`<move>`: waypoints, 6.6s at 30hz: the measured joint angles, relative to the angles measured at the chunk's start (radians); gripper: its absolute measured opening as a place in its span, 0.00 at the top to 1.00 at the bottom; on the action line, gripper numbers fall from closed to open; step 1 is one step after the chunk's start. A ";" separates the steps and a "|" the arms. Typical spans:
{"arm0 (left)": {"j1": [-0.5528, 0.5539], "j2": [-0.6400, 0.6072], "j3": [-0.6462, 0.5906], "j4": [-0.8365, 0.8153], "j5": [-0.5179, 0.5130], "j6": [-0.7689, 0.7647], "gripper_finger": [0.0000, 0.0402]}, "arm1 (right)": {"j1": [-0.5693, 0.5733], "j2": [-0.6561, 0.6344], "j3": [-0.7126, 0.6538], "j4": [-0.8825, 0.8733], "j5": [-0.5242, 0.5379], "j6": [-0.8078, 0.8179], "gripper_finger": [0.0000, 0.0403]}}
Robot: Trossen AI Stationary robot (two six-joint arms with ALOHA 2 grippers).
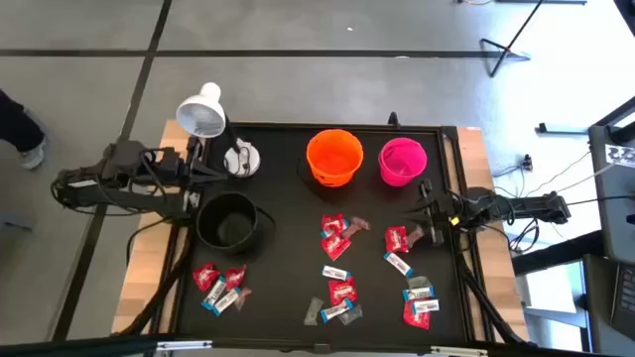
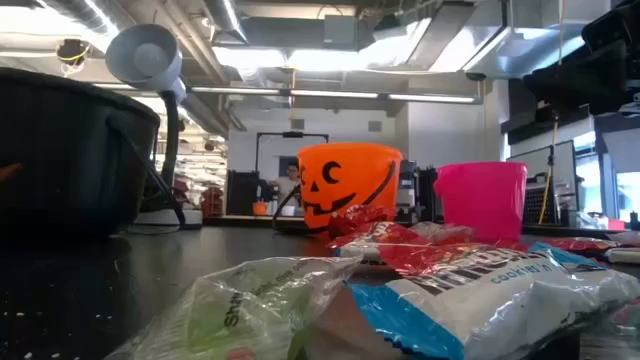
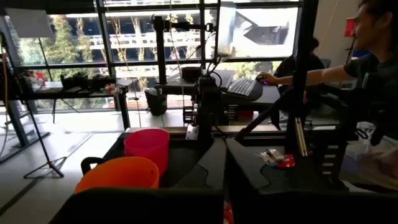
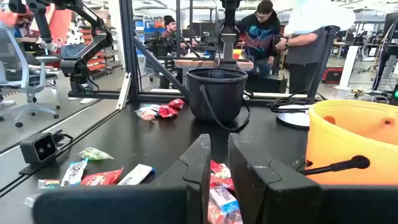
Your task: Sort candy
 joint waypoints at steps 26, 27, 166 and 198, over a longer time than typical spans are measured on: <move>0.000 0.000 0.000 0.000 0.000 0.000 1.00 | 0.000 0.000 0.000 0.000 0.000 0.000 0.86; 0.000 0.000 0.000 0.000 0.000 0.000 1.00 | 0.000 0.000 0.000 0.000 0.000 0.000 0.86; 0.000 0.020 0.001 0.078 0.000 0.154 1.00 | 0.000 0.000 0.000 0.000 0.000 0.000 0.86; 0.000 0.323 0.001 0.311 -0.079 -0.033 1.00 | 0.000 0.000 0.000 0.000 0.000 0.000 0.86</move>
